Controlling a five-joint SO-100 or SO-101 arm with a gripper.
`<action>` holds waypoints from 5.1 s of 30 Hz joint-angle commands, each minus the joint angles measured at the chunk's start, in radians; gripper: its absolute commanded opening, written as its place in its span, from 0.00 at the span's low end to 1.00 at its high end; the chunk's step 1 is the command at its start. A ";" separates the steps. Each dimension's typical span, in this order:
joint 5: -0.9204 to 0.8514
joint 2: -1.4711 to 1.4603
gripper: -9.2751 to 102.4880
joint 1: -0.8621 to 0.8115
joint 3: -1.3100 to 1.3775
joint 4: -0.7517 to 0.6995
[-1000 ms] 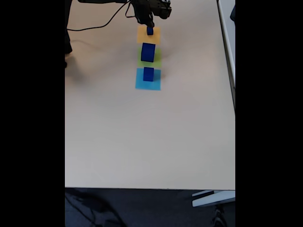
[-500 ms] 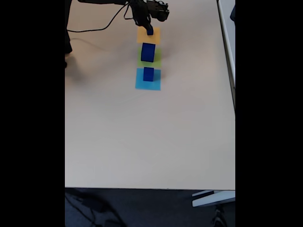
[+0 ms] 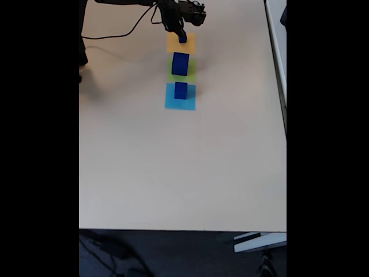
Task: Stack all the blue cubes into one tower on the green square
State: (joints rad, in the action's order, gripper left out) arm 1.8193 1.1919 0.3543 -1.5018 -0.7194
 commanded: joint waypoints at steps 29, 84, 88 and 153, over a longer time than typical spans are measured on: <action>0.008 0.077 0.19 0.000 0.081 -0.003; -0.558 0.396 0.34 -0.488 -0.123 -0.031; -0.560 0.405 0.35 -0.514 -0.189 -0.031; -0.506 0.261 0.33 -0.548 -0.549 0.434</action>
State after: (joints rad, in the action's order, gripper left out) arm 1.3054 1.4465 -0.1933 -2.0540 -0.3160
